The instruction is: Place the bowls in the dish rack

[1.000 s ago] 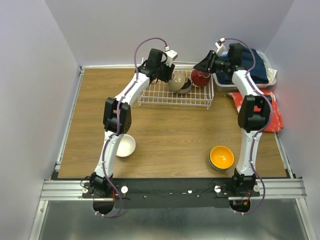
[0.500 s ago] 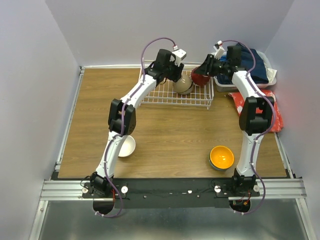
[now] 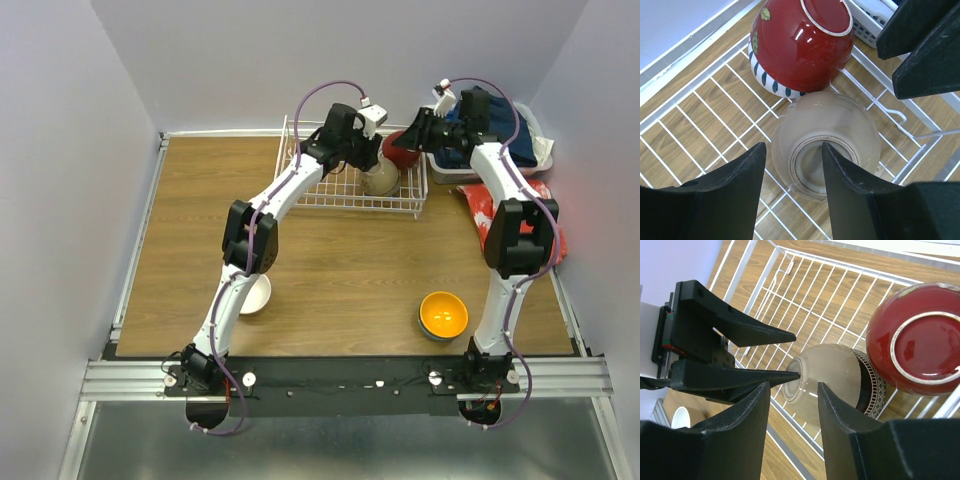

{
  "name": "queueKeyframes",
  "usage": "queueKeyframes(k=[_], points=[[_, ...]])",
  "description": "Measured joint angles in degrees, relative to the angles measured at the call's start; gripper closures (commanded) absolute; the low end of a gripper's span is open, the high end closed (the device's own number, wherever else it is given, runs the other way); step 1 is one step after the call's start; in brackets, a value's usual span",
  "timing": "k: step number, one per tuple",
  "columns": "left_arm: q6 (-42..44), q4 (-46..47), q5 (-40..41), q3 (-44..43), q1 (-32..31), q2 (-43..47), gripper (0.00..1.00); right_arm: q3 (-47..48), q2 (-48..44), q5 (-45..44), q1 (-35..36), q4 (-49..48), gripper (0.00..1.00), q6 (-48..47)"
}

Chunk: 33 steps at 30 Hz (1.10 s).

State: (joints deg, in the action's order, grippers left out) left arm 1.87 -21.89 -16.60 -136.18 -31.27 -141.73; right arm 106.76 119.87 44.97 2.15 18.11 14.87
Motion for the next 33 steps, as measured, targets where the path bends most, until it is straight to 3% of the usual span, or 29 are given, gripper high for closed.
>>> queueKeyframes(k=[33], points=[[-7.7, 10.0, -0.9, -6.8, -4.2, -7.8, 0.3, -5.8, -6.6, -6.0, -2.3, 1.7, 0.5, -3.6]])
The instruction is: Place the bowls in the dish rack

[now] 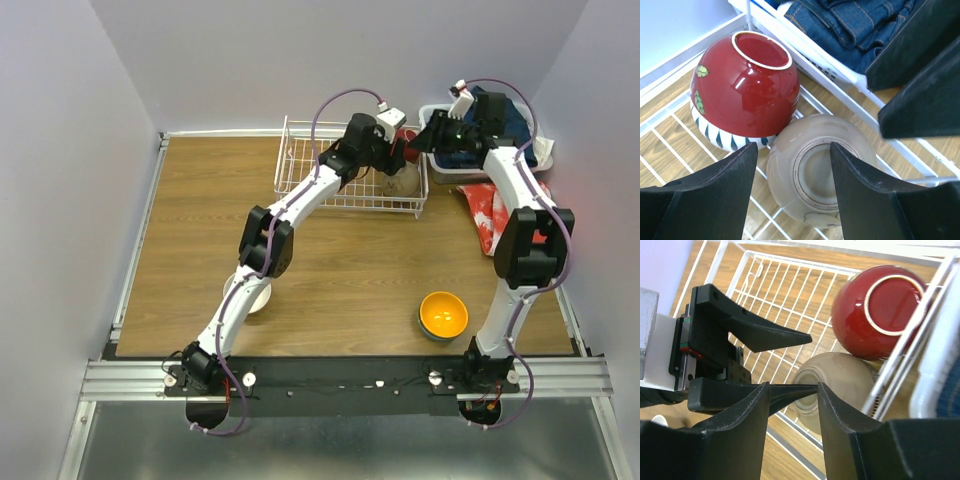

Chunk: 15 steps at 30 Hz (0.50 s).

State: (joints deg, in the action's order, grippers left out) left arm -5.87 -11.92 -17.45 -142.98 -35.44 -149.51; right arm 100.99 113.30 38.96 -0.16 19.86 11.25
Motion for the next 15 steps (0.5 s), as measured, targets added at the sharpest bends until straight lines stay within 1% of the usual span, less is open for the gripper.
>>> queueKeyframes(k=[5, 15], points=[[-0.5, 1.2, 0.6, -0.2, -0.5, -0.4, 0.28, -0.1, -0.8, -1.0, -0.8, 0.0, 0.5, -0.3], [0.0, 1.0, 2.1, -0.9, -1.6, -0.7, 0.27, -1.4, -2.6, -1.5, -0.9, -0.1, 0.5, -0.4]])
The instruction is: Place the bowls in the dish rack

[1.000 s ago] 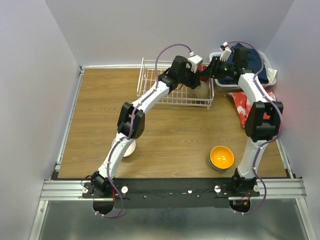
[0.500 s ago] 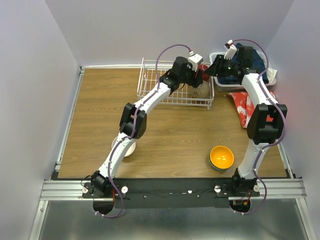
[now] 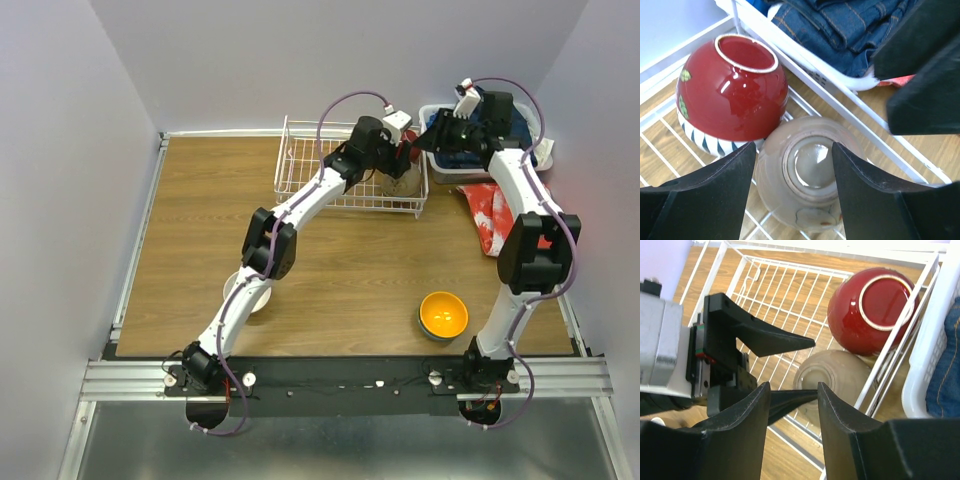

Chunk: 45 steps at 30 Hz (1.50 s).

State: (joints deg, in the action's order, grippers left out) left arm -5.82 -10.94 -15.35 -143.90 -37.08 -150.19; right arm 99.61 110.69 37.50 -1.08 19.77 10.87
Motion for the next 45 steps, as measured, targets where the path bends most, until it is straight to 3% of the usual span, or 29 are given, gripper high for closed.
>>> queueKeyframes(k=[6, 9, 12, 19, 21, 26, 30, 36, 41, 45], points=[[-2.1, -5.5, -0.9, 0.0, 0.8, 5.3, 0.25, -3.0, -3.0, -0.9, -0.1, 0.0, 0.5, -0.5], [-3.5, -6.8, -2.1, 0.5, 1.8, 11.8, 0.24, -3.5, -4.2, -1.9, -0.1, 0.1, 0.5, -1.4], [-4.9, -6.2, -3.2, 8.4, 4.5, 24.5, 0.23, -4.1, -5.4, -2.4, -0.3, 0.3, 0.5, -3.0], [-0.8, -5.0, 1.2, 41.7, 14.3, 57.3, 0.19, -9.6, -15.3, -2.0, -0.5, 7.3, 0.48, -16.2], [4.5, -7.8, 4.5, 53.5, 15.2, 65.7, 0.11, -12.3, -19.4, -1.6, -0.3, 9.5, 0.46, -21.6], [13.2, -18.8, 11.1, 73.6, 15.9, 78.2, 0.11, -20.9, -31.3, 0.0, 2.0, 18.5, 0.46, -35.6], [20.7, -31.8, 13.5, 76.8, 21.9, 81.4, 0.13, -25.2, -35.5, 0.3, 6.1, 24.9, 0.46, -43.0], [29.8, -41.6, 13.8, 82.7, 31.9, 84.5, 0.16, -27.0, -36.6, -2.3, 10.8, 34.7, 0.46, -49.3], [33.4, -45.2, 13.9, 85.5, 33.3, 84.5, 0.16, -27.3, -36.9, -6.4, 10.8, 47.5, 0.45, -54.2], [33.7, -44.8, 13.9, 85.5, 33.3, 85.0, 0.16, -31.8, -38.0, -10.3, 11.0, 51.4, 0.44, -54.3]])
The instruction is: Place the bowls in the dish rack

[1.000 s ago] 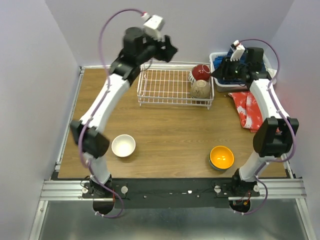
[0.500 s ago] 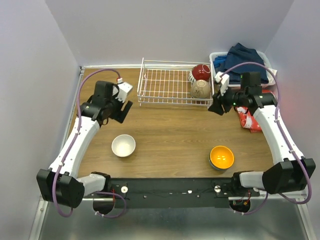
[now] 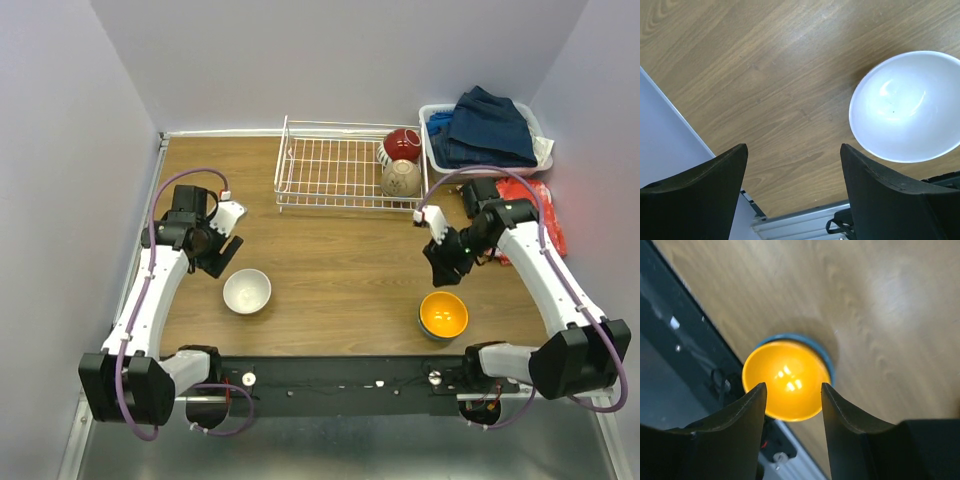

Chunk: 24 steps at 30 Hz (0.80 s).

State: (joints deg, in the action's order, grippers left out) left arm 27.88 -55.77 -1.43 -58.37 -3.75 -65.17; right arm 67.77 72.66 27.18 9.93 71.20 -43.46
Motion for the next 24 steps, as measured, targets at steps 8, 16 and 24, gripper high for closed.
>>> queueKeyframes(k=[8, 16, 24], points=[[-0.8, 2.6, 1.1, 1.7, 0.0, 2.2, 0.16, -9.2, -8.0, -4.2, 5.6, 3.8, 0.41, -3.3], [-1.3, 3.2, 2.3, 1.9, 0.0, 1.2, 0.16, -14.2, -7.0, -5.4, 7.8, 5.2, 0.4, -5.5], [-1.1, 3.9, 3.7, 1.9, 0.0, -1.4, 0.16, -14.3, -1.7, -4.2, 10.9, 5.2, 0.0, -8.1]])
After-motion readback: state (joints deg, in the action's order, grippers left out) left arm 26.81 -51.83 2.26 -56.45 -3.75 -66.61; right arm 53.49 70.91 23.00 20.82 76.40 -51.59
